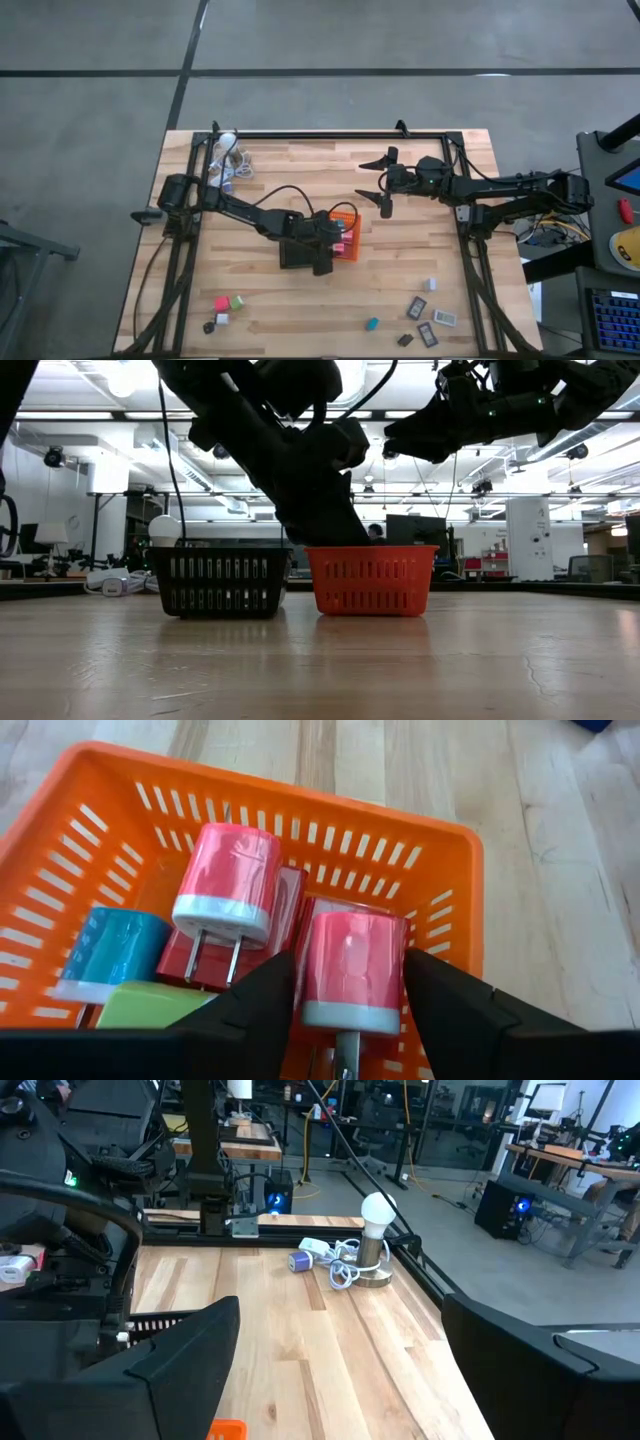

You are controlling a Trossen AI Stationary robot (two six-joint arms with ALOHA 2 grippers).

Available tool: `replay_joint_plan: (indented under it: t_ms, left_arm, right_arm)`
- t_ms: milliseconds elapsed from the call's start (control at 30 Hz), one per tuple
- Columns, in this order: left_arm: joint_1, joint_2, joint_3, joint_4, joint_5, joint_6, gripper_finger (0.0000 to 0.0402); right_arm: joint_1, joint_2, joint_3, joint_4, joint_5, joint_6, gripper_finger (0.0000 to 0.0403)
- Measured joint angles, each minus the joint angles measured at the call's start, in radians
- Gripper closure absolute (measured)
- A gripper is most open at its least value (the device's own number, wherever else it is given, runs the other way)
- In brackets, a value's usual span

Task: Pick & Place Office items
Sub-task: Put the light pink charger adapter into the orange bin, then put the violet charger adapter into the orange bin

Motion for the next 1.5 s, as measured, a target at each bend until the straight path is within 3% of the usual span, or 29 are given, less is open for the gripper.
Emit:
replay_joint_plan:
  t_ms: [433,567,967,1233,1400,1500]
  left_arm:
    - [0.001,-0.005,0.026,0.000,-0.002,0.031,0.0207]
    - [0.001,-0.026,0.054,-0.069,-0.027,0.043,0.0207]
    - [0.002,-0.187,0.097,-0.274,-0.318,-0.049,0.0206]
    - [0.002,-0.319,0.097,-0.486,-0.569,-0.372,0.0207]
    - [0.000,-0.357,0.097,-0.711,-0.722,-0.778,0.0207]
    - [-0.001,-0.356,0.094,-0.828,-0.754,-0.913,0.0208]
  right_arm:
    - [0.000,0.000,0.000,0.000,0.000,0.000,0.0058]
    - [0.000,0.000,0.000,0.000,0.000,0.000,0.0062]
    - [-0.001,-0.001,0.000,0.000,0.000,0.000,0.0055]
    - [-0.001,-0.002,0.000,-0.015,0.000,0.000,0.0062]
    - [-0.001,-0.001,0.000,-0.018,0.000,0.000,0.0057]
    - [-0.001,-0.001,0.000,-0.020,0.000,0.000,0.0053]
